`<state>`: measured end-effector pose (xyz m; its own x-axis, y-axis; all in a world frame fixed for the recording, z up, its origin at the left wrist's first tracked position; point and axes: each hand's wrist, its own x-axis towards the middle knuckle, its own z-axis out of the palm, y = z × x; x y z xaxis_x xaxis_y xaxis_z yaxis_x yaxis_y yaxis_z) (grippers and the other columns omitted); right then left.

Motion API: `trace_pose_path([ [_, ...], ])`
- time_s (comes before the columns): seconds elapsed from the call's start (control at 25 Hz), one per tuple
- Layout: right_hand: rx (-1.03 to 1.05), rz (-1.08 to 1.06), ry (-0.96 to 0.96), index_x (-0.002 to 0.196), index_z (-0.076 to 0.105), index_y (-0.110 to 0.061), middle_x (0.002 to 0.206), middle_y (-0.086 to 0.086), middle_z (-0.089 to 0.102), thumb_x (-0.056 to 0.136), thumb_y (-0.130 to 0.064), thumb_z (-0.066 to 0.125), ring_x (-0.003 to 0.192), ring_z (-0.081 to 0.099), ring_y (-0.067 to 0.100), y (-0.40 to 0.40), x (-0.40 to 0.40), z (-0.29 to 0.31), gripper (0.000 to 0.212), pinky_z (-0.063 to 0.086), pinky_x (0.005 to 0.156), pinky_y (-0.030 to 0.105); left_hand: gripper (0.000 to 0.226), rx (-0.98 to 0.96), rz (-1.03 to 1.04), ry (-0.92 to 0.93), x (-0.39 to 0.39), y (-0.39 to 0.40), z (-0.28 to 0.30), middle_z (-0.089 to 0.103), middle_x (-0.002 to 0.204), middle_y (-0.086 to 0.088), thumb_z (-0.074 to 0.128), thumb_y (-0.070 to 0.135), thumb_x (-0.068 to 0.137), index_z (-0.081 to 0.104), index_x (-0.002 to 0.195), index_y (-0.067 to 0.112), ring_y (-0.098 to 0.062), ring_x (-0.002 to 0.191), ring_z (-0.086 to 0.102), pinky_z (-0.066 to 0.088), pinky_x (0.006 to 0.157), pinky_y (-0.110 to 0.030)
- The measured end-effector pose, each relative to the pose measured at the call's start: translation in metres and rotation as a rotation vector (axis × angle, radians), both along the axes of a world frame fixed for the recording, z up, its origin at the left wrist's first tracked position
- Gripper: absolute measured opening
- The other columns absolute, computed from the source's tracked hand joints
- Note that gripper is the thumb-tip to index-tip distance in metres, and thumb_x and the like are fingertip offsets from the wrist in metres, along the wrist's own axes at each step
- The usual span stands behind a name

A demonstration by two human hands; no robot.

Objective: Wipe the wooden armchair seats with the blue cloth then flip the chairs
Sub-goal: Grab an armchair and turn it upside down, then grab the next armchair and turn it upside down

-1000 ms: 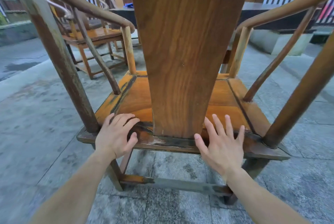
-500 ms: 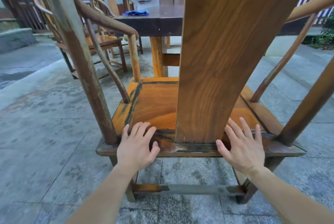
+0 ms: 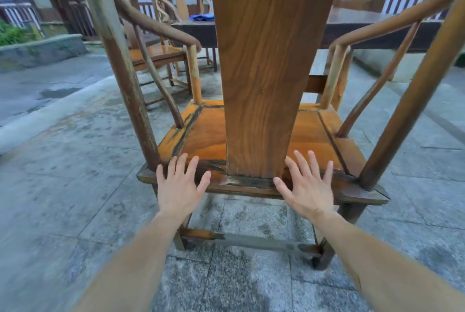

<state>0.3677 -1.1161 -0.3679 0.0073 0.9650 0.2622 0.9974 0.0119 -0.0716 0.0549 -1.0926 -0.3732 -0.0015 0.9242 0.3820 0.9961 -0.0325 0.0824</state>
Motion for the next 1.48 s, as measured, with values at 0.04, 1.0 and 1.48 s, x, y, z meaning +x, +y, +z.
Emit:
trace_pose_path([
  [0.04,-0.032,0.022,0.021,0.154,0.019,-0.039,0.168,-0.003,0.012,0.093,-0.072,0.011,0.156,-0.006,0.027,-0.011,0.003,0.010,0.070,-0.011,0.120,0.062,0.065,-0.010,-0.001,-0.015,0.006,-0.016,0.009,0.052,0.146,-0.006,0.023,0.064,0.096,0.053,0.138,0.024,-0.030,0.138,0.045,0.030,0.113,-0.058],
  [1.0,0.284,0.332,0.230,0.131,0.064,-0.033,0.138,-0.008,0.062,0.098,-0.057,0.034,0.137,0.049,0.018,-0.210,0.009,0.620,0.050,0.039,0.107,0.044,0.050,0.222,-0.084,-0.251,0.023,-0.250,0.605,0.067,0.126,0.001,0.039,0.053,0.093,0.068,0.119,0.022,-0.022,0.119,0.060,0.037,0.109,-0.047],
  [1.48,0.367,0.625,0.180,0.127,0.066,-0.030,0.135,-0.004,0.065,0.097,-0.056,0.036,0.133,0.053,0.023,-0.190,-0.169,0.657,0.050,0.042,0.101,0.043,0.047,0.338,0.013,0.006,-0.148,-0.299,0.657,0.066,0.125,0.000,0.044,0.054,0.093,0.066,0.122,0.023,-0.024,0.116,0.063,0.039,0.108,-0.050],
])
